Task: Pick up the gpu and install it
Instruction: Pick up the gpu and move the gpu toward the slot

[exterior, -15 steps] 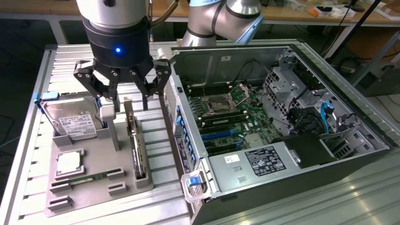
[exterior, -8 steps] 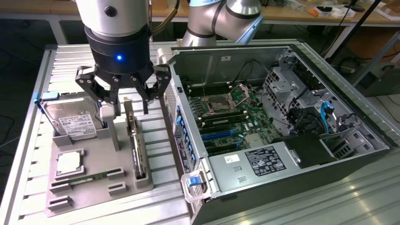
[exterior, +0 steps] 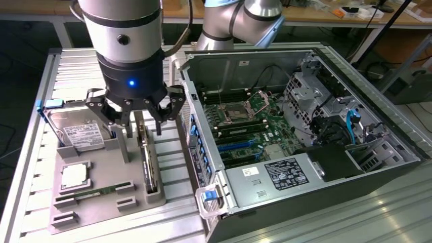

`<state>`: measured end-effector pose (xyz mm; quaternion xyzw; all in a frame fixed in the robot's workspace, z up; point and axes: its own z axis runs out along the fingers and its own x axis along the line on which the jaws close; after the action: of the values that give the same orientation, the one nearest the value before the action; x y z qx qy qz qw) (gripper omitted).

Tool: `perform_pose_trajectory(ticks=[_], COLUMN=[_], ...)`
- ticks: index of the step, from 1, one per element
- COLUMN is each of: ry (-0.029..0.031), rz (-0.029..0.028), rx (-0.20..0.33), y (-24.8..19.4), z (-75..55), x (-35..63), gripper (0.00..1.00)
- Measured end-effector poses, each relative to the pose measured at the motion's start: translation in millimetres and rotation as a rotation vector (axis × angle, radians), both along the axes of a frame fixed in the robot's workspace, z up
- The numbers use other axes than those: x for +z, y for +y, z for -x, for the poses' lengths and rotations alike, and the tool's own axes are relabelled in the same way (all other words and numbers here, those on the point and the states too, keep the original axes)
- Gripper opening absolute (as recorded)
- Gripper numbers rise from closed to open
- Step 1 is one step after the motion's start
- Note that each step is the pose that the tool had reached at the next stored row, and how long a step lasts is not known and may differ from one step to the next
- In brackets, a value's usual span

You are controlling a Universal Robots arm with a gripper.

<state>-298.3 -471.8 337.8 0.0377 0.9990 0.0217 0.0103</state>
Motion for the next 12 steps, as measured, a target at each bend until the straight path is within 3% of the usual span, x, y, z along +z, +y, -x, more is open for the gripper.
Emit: perform_pose_trajectory(ticks=[3, 9, 12], ry=[0.0, -0.0001, -0.0001], rz=[0.0, 0.0, 0.0], rx=[0.0, 0.0, 0.0], y=[-3.9, -6.4, -6.5], z=[0.0, 2.5, 3.8], x=[-18.0, -54.3, -59.3], gripper=[0.54, 0.54, 0.54])
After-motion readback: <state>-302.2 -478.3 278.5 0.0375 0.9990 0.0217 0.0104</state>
